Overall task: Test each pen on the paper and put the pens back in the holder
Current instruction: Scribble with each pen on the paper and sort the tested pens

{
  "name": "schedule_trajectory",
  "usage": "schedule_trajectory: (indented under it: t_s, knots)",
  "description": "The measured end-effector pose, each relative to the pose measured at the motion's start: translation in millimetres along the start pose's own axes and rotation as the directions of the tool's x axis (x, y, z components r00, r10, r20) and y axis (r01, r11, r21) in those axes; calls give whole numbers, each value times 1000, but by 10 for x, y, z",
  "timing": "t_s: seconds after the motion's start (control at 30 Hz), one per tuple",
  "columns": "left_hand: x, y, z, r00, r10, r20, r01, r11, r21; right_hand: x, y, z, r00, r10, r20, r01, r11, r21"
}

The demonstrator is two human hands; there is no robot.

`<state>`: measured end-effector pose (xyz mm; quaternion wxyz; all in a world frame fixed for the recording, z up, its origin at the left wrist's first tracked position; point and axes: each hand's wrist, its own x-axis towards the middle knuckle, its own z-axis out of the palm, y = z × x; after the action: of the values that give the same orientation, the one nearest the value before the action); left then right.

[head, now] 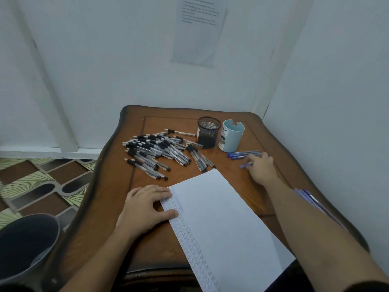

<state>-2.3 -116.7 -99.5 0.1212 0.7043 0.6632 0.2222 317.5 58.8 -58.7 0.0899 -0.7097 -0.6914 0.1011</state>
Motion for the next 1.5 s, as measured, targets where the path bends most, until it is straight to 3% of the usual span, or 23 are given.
schedule_trajectory:
  t_s: [0.1, 0.17, 0.23, 0.3, 0.37, 0.53, 0.63, 0.7, 0.77, 0.83, 0.87, 0.9, 0.97, 1.0, 1.03, 1.07, 1.4, 1.5]
  knots:
    - [4, -8, 12, 1000, 1, 3, -1, 1000, 4, -117, 8, -21, 984, -180, -5, 175, 962, -212]
    - [2, -1, 4, 1000, 2, 4, -2, 1000, 3, -243, -71, -40, 954, -301, 5, 300, 948, -103]
    - [-2, 3, -4, 1000, 1, 12, -1, 1000, 0, -394, -214, -55, 936, -352, -19, 351, 925, 146]
    - [-8, 9, -12, 1000, -4, 14, 4, 1000, -5, -511, -367, -48, 942, -334, -18, 324, 898, 297]
    - [-14, 19, -17, 1000, -10, 19, 10, 1000, -7, -584, -467, -13, 953, -302, 3, 290, 917, 274]
    - [-37, 48, -40, 998, -24, 52, 25, 1000, -7, -680, -574, 31, 962, -248, 110, 257, 963, -78]
    - [-35, 39, -36, 999, -16, 34, 16, 1000, -16, -688, -656, 50, 971, -149, 188, 188, 960, -206]
    - [-31, 40, -43, 999, -26, 31, 27, 999, -29, -681, -642, 78, 979, -126, 163, 165, 952, -259]
    - [-35, 47, -49, 999, -25, 28, 26, 999, -31, -668, -577, 69, 989, -92, 113, 111, 978, -177]
    - [-34, 51, -51, 999, -19, 35, 20, 999, -32, -671, -515, 36, 993, -105, 54, 102, 993, 58]
    - [-33, 53, -54, 999, -19, 41, 20, 999, -33, -703, -517, 5, 994, -106, 5, 101, 963, 248]
    - [-33, 57, -56, 999, -21, 45, 22, 999, -30, -753, -550, -24, 997, -79, -18, 78, 863, 499]
    - [-34, 61, -58, 999, -28, 43, 30, 999, -31, -883, -670, -67, 996, -70, 59, -18, 476, 879]
    - [-37, 60, -57, 999, -30, 40, 31, 999, -31, -940, -724, -53, 988, -111, 109, -71, 299, 952]
    - [-41, 59, -56, 999, -30, 38, 31, 999, -31, -994, -771, -23, 979, -156, 130, -99, 195, 976]
    - [-45, 55, -54, 999, -30, 36, 31, 999, -31, -1032, -802, 33, 975, -184, 121, -90, 171, 981]
    - [-41, 22, -18, 1000, -15, 9, 15, 1000, -23, -1384, -1177, 461, 933, -287, 217, -104, 362, 926]
    - [-36, 22, -2, 1000, -20, -7, 20, 1000, -20, -1436, -1178, 533, 972, -201, 122, -3, 511, 860]
